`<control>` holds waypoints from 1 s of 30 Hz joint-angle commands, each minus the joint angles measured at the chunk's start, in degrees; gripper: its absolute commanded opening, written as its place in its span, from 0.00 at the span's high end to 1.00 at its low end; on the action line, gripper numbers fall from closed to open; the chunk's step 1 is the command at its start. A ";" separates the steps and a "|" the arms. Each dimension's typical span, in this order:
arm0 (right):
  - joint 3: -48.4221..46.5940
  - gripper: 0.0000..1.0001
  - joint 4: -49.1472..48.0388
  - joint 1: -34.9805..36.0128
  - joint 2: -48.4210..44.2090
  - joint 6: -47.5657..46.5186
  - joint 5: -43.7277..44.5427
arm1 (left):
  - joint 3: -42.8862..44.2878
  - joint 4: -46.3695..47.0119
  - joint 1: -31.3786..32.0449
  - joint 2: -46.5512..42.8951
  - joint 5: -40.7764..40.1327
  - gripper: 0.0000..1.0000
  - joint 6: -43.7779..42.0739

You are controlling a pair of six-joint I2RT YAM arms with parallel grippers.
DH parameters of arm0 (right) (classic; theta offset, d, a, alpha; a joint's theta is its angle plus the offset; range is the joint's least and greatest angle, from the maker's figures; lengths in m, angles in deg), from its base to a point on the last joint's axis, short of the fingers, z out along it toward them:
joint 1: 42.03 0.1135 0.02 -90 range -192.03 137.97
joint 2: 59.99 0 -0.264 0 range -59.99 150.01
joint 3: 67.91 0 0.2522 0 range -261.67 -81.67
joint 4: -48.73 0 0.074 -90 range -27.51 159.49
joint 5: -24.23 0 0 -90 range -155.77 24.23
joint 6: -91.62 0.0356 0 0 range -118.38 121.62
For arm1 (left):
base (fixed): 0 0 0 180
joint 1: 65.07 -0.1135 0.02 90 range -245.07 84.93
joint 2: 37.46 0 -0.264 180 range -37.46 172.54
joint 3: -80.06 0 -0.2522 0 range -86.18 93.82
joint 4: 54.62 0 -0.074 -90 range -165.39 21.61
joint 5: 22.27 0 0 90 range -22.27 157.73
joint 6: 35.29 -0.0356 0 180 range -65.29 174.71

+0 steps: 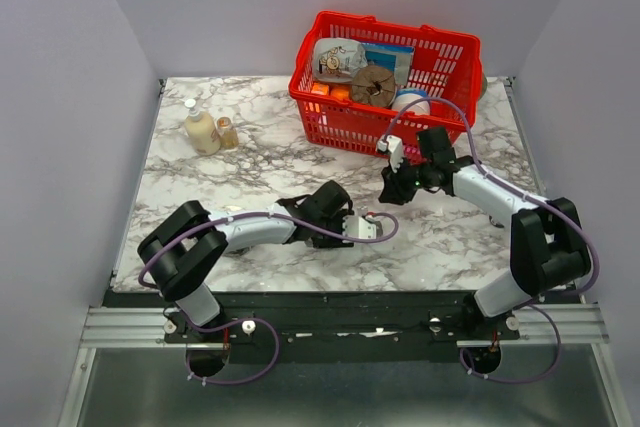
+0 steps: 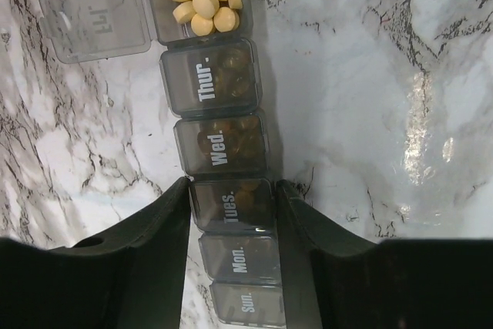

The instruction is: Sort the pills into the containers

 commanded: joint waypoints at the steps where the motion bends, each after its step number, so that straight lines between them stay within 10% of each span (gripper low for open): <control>1: -1.36 0.68 0.76 1.03 0.83 1.41 -0.99 | -1.30 -0.87 0.49 -0.76 -2.31 0.84 0.07; 10: -1.27 0.71 0.23 3.22 3.20 3.87 1.90 | -6.05 3.44 1.37 -8.50 0.68 1.00 0.86; 30: -3.64 0.72 4.71 6.48 4.35 1.94 -9.59 | -7.46 5.19 2.24 -12.55 5.60 1.00 2.88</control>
